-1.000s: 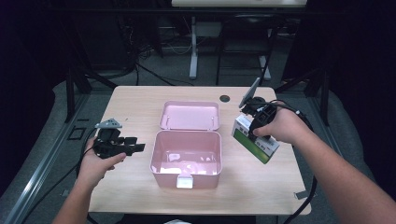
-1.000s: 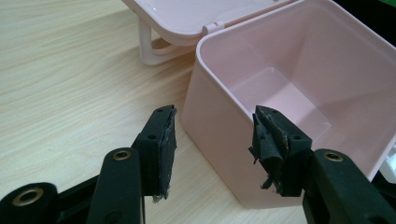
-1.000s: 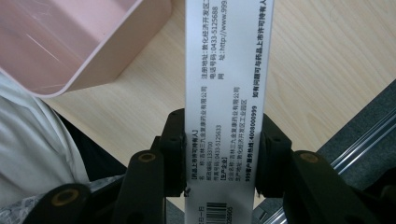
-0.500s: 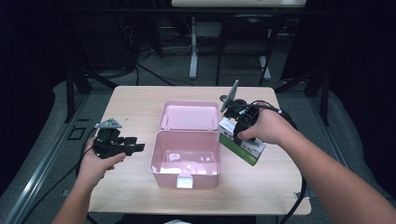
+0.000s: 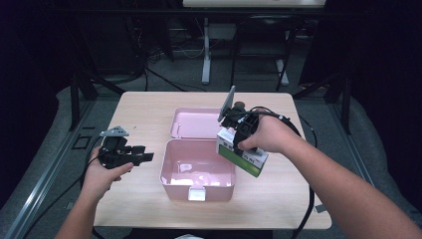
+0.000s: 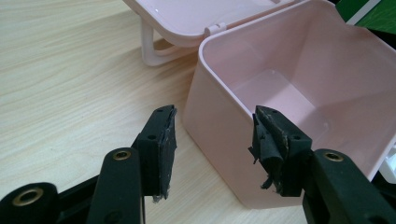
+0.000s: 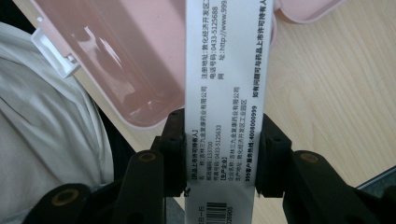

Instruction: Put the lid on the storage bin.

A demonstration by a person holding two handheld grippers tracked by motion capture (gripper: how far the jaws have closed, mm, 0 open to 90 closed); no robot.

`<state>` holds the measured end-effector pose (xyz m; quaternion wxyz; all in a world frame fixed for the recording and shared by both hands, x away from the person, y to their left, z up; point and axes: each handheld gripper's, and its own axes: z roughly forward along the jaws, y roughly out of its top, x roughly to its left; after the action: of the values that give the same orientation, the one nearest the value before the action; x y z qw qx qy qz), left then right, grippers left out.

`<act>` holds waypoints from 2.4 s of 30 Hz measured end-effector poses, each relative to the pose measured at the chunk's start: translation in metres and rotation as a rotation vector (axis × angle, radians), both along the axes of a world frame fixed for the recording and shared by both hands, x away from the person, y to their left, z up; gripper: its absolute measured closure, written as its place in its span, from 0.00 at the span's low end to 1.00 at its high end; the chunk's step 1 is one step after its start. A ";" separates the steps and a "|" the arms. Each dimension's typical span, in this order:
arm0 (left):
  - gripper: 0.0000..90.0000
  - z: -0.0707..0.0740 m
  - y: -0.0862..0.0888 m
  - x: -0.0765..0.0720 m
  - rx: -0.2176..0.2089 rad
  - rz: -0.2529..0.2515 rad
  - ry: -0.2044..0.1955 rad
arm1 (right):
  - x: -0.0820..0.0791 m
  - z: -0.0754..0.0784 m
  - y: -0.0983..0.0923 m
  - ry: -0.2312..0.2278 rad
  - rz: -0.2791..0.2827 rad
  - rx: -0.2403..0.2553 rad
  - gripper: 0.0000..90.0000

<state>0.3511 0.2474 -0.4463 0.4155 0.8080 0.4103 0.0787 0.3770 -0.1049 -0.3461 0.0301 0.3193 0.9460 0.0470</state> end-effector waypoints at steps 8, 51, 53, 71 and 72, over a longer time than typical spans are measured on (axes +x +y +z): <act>0.55 0.000 0.001 0.000 0.002 0.001 -0.002 | -0.005 0.002 0.021 -0.007 0.072 -0.005 0.69; 0.55 0.000 0.003 0.001 -0.005 0.006 -0.001 | -0.022 -0.008 0.080 -0.028 0.434 -0.024 0.69; 0.55 0.000 0.004 0.001 -0.007 0.006 -0.002 | -0.023 -0.009 0.081 -0.031 0.443 -0.028 0.69; 0.55 0.000 0.003 0.001 -0.003 0.003 0.002 | -0.028 -0.024 0.090 -0.006 0.477 -0.030 0.69; 0.55 -0.001 0.003 0.002 -0.003 0.003 0.004 | -0.029 -0.026 0.091 -0.006 0.483 -0.034 0.69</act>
<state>0.3527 0.2504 -0.4471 0.4156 0.8071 0.4123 0.0771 0.3479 -0.0142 -0.3723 0.0260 0.0830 0.9955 0.0379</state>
